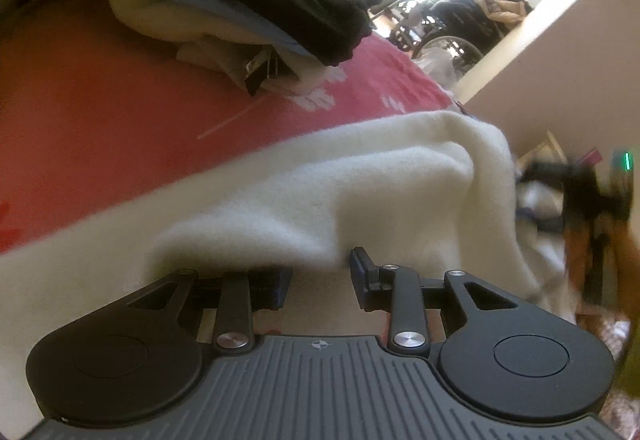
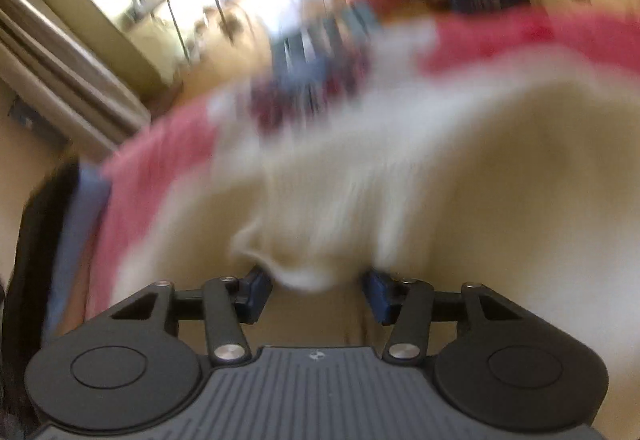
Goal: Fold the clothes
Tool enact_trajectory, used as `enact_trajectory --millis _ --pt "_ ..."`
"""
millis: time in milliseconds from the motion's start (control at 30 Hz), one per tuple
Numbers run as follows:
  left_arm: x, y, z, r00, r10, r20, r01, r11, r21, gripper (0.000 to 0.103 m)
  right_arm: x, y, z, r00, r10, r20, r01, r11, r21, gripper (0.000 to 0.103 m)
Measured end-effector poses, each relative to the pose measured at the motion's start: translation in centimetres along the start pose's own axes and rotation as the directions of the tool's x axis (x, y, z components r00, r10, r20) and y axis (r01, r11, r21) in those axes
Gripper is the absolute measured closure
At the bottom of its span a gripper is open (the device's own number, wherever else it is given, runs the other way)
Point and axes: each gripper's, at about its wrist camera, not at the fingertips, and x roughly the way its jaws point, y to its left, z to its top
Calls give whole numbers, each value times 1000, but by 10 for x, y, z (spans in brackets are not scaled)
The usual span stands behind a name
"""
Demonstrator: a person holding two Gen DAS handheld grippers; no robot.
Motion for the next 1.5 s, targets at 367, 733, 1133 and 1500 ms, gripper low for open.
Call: enact_trajectory --millis 367,733,1133,1500 --pt "-5 15 2 994 -110 -18 110 994 9 71 -133 -47 -25 978 57 199 -101 972 214 54" --pt "-16 37 8 972 -233 -22 233 972 -5 71 -213 81 -279 943 -243 -227 44 768 -639 49" --pt "-38 25 9 975 -216 -46 218 975 46 67 -219 -46 -272 986 92 -141 -106 989 -98 96" --pt "-1 -39 -18 913 -277 -300 289 957 -6 63 -186 -171 -261 959 284 20 -267 873 407 91"
